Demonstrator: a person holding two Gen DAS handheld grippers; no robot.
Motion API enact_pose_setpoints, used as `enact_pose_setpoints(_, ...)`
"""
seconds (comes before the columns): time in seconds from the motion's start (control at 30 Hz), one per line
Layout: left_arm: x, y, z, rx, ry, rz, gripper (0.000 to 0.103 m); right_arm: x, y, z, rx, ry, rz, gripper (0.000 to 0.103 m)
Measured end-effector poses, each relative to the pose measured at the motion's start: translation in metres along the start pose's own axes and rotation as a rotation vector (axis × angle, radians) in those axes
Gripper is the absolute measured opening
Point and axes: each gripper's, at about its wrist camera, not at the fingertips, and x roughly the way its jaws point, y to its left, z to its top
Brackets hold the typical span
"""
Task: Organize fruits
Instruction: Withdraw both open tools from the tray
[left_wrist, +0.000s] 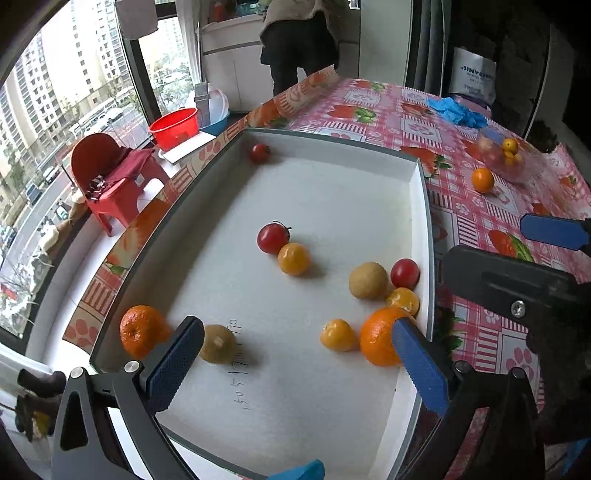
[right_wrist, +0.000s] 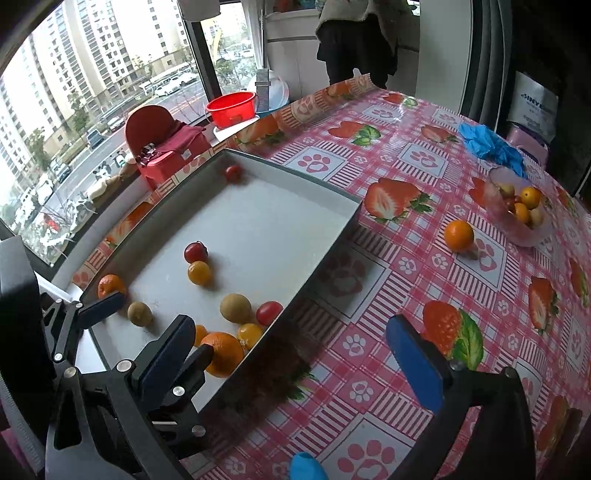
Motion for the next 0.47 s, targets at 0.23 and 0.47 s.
enact_pose_setpoints(0.23,-0.005,-0.004,0.0,0.015,-0.005,0.017,0.102,-0.003,-0.004,-0.003,0.006,-0.003,0.009,0.103)
enact_pose_setpoints(0.47,-0.011,-0.009,0.001,0.035,-0.029,0.048,0.102,-0.009,-0.009,-0.008,0.01,-0.01,0.015,0.103)
